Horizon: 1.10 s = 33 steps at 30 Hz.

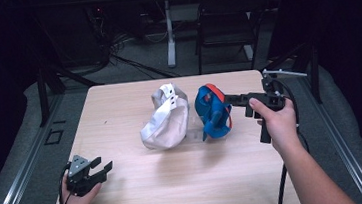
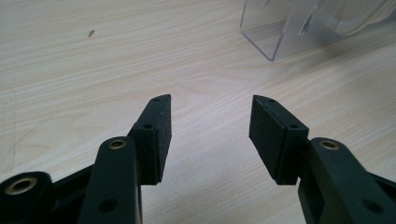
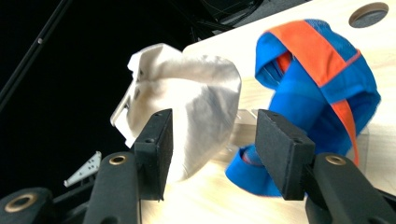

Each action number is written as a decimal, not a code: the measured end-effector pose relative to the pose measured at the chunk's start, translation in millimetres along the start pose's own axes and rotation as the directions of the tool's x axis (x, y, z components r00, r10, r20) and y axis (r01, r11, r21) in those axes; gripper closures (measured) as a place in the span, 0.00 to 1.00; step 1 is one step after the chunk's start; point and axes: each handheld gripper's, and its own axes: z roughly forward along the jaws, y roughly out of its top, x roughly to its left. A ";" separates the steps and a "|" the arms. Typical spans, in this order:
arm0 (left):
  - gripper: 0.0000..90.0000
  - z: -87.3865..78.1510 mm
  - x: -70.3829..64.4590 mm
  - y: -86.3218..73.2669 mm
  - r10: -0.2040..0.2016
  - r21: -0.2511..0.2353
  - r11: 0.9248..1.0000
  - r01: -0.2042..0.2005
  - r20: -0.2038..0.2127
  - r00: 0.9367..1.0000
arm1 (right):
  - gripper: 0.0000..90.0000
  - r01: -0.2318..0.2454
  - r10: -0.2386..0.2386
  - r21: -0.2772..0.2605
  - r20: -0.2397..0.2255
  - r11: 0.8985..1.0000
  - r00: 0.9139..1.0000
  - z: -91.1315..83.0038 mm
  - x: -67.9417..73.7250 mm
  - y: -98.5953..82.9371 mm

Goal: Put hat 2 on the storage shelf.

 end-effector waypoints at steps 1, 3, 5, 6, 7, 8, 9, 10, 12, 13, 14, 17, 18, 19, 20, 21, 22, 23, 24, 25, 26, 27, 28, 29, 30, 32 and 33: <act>0.55 -0.1 0.0 0.0 0.000 0.000 1.000 0.000 0.000 1.000 | 0.52 0.006 -0.006 -0.002 0.003 1.000 1.000 -0.5 -1.8 -3.7; 0.54 0.1 0.1 -0.1 -0.001 0.001 1.000 0.001 -0.004 1.000 | 0.51 0.027 -0.027 0.005 0.015 1.000 1.000 -1.2 -5.9 -11.0; 0.53 0.1 0.1 -0.2 -0.001 0.001 1.000 0.001 -0.006 1.000 | 0.51 0.047 -0.048 0.013 0.025 0.999 0.999 -1.4 -9.6 -18.6; 0.53 0.0 0.0 -0.2 -0.001 0.001 1.000 0.001 -0.006 1.000 | 0.51 0.056 -0.057 0.012 0.032 0.998 0.998 -1.7 -11.1 -23.9; 0.53 0.0 -0.1 -0.3 -0.001 0.001 1.000 0.001 -0.006 1.000 | 0.51 0.070 -0.071 0.011 0.034 0.997 0.997 -2.2 -12.5 -28.3; 0.53 0.1 -0.1 -0.3 0.001 0.002 1.000 -0.001 -0.007 1.000 | 0.51 0.080 -0.080 0.013 0.042 0.997 0.996 -3.0 -13.4 -33.0; 0.53 0.4 -0.3 -0.4 0.003 0.001 1.000 -0.003 -0.008 1.000 | 0.51 0.088 -0.088 0.011 0.038 0.996 0.995 -3.2 -14.4 -36.7; 0.53 0.4 -0.5 -0.4 0.005 0.002 1.000 -0.005 -0.008 1.000 | 0.51 0.098 -0.098 0.008 0.039 0.995 0.994 -3.8 -15.7 -41.8; 0.53 -0.2 -0.7 0.0 0.009 0.015 1.000 -0.008 -0.007 1.000 | 0.51 0.113 -0.113 0.004 0.044 0.994 0.993 -4.5 -19.5 -53.7; 0.53 0.1 -1.1 -0.1 0.007 0.013 1.000 -0.007 -0.007 1.000 | 0.51 0.116 -0.116 -0.004 0.048 0.993 0.992 -4.3 -20.8 -57.9; 0.53 -0.1 -1.0 0.0 0.011 0.015 1.000 -0.011 -0.004 1.000 | 0.50 0.123 -0.122 -0.011 0.053 0.992 0.991 -4.0 -22.9 -63.2; 0.53 -0.3 -1.5 0.0 0.013 0.016 1.000 -0.012 -0.005 1.000 | 0.50 0.130 -0.129 -0.017 0.065 0.991 0.990 -3.5 -29.7 -78.6; 0.53 -0.3 -1.5 0.0 0.012 0.016 1.000 -0.012 -0.005 1.000 | 0.50 0.130 -0.129 -0.021 0.069 0.991 0.989 -3.8 -32.1 -83.6; 0.53 -0.2 -1.3 -0.2 0.014 0.016 1.000 -0.014 -0.006 1.000 | 0.50 0.134 -0.131 -0.024 0.074 0.991 0.989 -4.3 -34.4 -88.3; 0.52 0.0 -1.4 -0.3 0.011 0.017 1.000 -0.011 -0.006 1.000 | 0.49 0.148 -0.145 -0.032 0.098 0.988 0.985 -4.9 -36.4 -94.3; 0.52 0.3 -1.3 -0.5 0.011 0.017 1.000 -0.011 -0.007 1.000 | 0.49 0.163 -0.157 -0.037 0.120 0.986 0.980 -5.1 -38.2 -99.0; 0.53 0.4 -1.2 -0.5 0.014 0.018 1.000 -0.014 -0.007 1.000 | 0.49 0.171 -0.164 -0.037 0.132 0.985 0.978 -5.2 -40.1 -103.7; 0.52 0.6 -1.3 -0.6 0.014 0.019 1.000 -0.014 -0.007 1.000 | 0.49 0.169 -0.162 -0.042 0.135 0.985 0.977 -4.5 -41.6 -107.4; 0.52 0.6 -1.3 -0.6 0.014 0.019 1.000 -0.013 -0.007 1.000 | 0.49 0.173 -0.167 -0.038 0.137 0.984 0.976 -2.8 -44.5 -113.3; 0.52 0.8 -1.5 -0.6 0.013 0.020 1.000 -0.013 -0.007 1.000 | 0.49 0.177 -0.170 -0.035 0.140 0.984 0.975 -1.1 -46.0 -116.7; 0.52 1.2 -1.8 -0.8 0.012 0.014 1.000 -0.012 -0.006 1.000 | 0.49 0.185 -0.180 -0.026 0.142 0.982 0.973 1.4 -48.4 -122.0; 0.52 1.0 -1.8 -0.7 0.014 0.017 1.000 -0.014 -0.007 1.000 | 0.49 0.190 -0.185 -0.025 0.145 0.981 0.972 2.8 -50.1 -125.0; 0.52 1.2 -2.1 -0.8 0.014 0.016 1.000 -0.014 -0.008 1.000 | 0.49 0.192 -0.186 -0.029 0.144 0.981 0.972 5.0 -52.5 -128.8; 0.52 1.2 -2.3 -0.9 0.014 0.017 1.000 -0.013 -0.007 1.000 | 0.49 0.193 -0.186 -0.034 0.141 0.981 0.972 7.1 -55.0 -132.4; 0.52 1.4 -2.5 -1.0 0.013 0.017 1.000 -0.013 -0.006 1.000 | 0.49 0.191 -0.185 -0.036 0.136 0.981 0.973 9.2 -57.6 -136.0; 0.52 1.8 -2.9 -1.2 0.014 0.018 1.000 -0.014 -0.004 1.000 | 0.49 0.204 -0.195 -0.047 0.155 0.978 0.969 14.5 -63.2 -143.9; 0.52 1.7 -3.0 -1.1 0.017 0.024 1.000 -0.016 -0.005 1.000 | 0.50 0.215 -0.205 -0.049 0.164 0.975 0.965 16.0 -65.0 -146.4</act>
